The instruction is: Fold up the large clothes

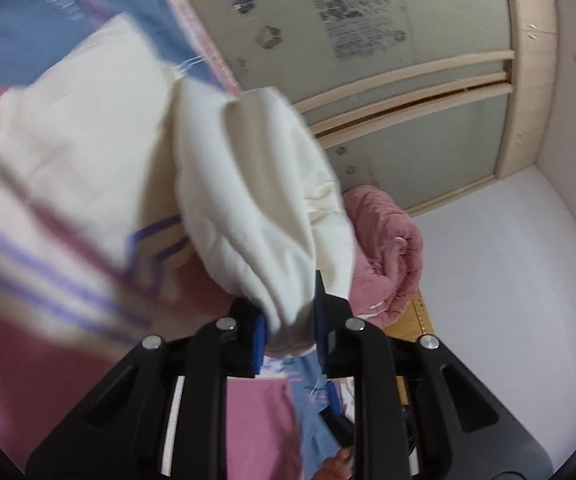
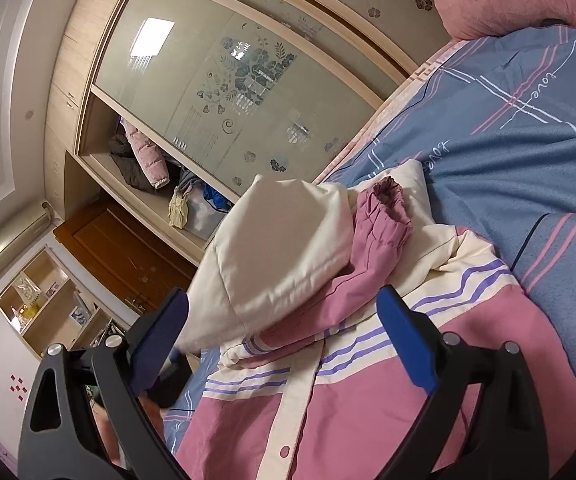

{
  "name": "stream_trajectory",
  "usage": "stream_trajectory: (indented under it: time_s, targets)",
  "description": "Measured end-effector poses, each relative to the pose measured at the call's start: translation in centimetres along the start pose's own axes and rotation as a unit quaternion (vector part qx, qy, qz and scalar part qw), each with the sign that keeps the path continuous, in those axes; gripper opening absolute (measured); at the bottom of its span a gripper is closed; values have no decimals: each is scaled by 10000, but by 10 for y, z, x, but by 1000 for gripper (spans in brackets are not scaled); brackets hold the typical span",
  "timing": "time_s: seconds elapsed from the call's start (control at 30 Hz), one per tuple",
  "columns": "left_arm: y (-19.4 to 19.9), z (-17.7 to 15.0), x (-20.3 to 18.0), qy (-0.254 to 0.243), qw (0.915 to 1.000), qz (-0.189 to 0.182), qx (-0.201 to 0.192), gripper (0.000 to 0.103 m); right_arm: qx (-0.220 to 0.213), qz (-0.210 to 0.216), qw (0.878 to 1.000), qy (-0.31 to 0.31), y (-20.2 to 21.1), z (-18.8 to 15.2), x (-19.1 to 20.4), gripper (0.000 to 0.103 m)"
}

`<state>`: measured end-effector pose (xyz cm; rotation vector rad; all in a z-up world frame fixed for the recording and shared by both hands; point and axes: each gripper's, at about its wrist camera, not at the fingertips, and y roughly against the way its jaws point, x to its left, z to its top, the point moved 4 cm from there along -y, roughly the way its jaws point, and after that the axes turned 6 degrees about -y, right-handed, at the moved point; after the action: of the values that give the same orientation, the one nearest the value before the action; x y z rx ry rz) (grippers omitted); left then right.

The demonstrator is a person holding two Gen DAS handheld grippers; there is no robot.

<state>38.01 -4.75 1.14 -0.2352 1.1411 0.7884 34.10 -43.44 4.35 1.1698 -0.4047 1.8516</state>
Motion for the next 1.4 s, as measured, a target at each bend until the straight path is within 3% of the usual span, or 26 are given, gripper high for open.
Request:
stream_trajectory:
  time_s: [0.17,0.27,0.4,0.47,0.53,0.57,0.67,0.73,0.83,0.87,0.97,1.0,1.07,1.13,1.27,1.4]
  targets:
    - [2,-21,50,326,9979,524,196,20,63,-28,9999,87,-2,-4,2,95]
    - [-6,-25,82,321,9937,1037,294,20,95,-23,9999,88,-4,-4,2,95]
    - [-15,-25,90,192,9915,1223,405,28,167,42,9999,13,-9,-6,3,95]
    - [-16,-21,78,159,9940,955,505,64,199,77,9998,-17,-11,-7,4,95]
    - [-6,-18,56,-6,9966,704,421,93,235,66,9997,34,-14,-9,7,95]
    - [1,-20,49,-114,9968,707,349,101,247,46,9997,79,-15,-9,9,95]
    - [31,-31,11,-734,9934,842,240,101,262,-81,9993,274,-15,-14,16,95]
    - [53,-43,-9,-1253,9855,1139,117,101,255,-184,9988,385,-14,-16,18,97]
    - [97,-75,-37,-2623,9386,2209,-378,101,297,-506,9950,811,-10,-28,28,99]
    - [107,-86,-46,-3143,9120,2563,-607,101,321,-654,9923,1004,-9,-33,33,99]
    - [127,-109,-54,-3912,8602,3164,-838,101,326,-1228,9742,1865,-1,-55,50,99]
    - [128,-112,-55,-4034,8496,3299,-810,101,294,-1338,9687,2069,2,-61,54,99]
    - [133,-116,-56,-4222,8377,3363,-831,101,211,-1509,9561,2502,9,-74,62,99]
    - [139,-115,-50,-4238,8367,3361,-864,101,138,-1652,9434,2873,15,-84,67,99]
    - [153,-114,-44,-3882,8621,3142,-854,101,-37,-1880,9315,3113,27,-96,68,99]
    - [169,-120,-49,-3864,8631,3095,-996,101,-85,-1937,9269,3214,39,-109,72,100]
